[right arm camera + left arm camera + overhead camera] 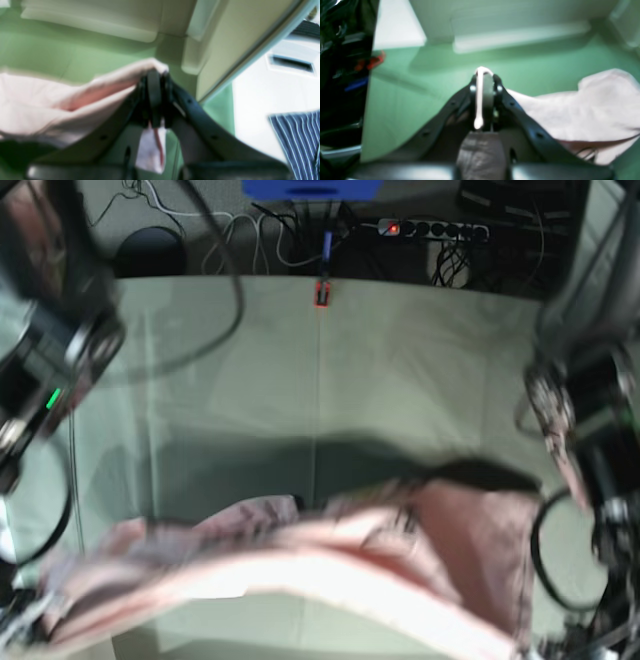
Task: Layout the t-shirt on the table in an organized manner, then fold the t-shirt properly
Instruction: 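Lift the t-shirt high with both grippers and lay it flat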
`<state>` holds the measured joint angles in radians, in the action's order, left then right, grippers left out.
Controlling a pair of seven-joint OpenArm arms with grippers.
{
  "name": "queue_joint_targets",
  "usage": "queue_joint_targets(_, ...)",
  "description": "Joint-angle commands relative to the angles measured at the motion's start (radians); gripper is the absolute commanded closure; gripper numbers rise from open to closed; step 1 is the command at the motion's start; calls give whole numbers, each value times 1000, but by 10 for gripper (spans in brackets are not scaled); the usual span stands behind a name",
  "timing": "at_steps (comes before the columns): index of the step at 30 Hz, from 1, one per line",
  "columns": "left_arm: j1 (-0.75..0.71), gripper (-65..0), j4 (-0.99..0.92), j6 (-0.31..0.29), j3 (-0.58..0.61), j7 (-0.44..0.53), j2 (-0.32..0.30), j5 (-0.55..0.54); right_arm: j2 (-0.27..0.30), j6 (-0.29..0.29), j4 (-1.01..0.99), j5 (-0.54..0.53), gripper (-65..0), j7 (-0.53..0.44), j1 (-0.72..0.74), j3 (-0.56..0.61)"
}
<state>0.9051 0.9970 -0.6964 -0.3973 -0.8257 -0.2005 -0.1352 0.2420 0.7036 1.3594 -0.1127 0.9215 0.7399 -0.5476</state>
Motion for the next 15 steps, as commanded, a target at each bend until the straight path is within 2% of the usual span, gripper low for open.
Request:
queue_joint_targets(1,82,-4,-23,4,21,65,-4,-28,32,-5,-21,-17,0,-43,93,1)
queue_joint_targets(5,230,-4,-158,68,77,199,-4,-33,92,-5,-183,-17,0,-101,303,2)
queue_joint_targets(8,329,-4,-221,71,107,257,2,-34,121,-5,-275,-17,0,-115,429,2)
queue_joint_targets(12,404,-4,-235,71,111,266,5,-34,147,-5,-311,-15,0,-115,514,2)
queue_joint_targets(15,404,-4,-235,71,110,266,-3,-34,153,-5,-311,-17,0,-115,530,2)
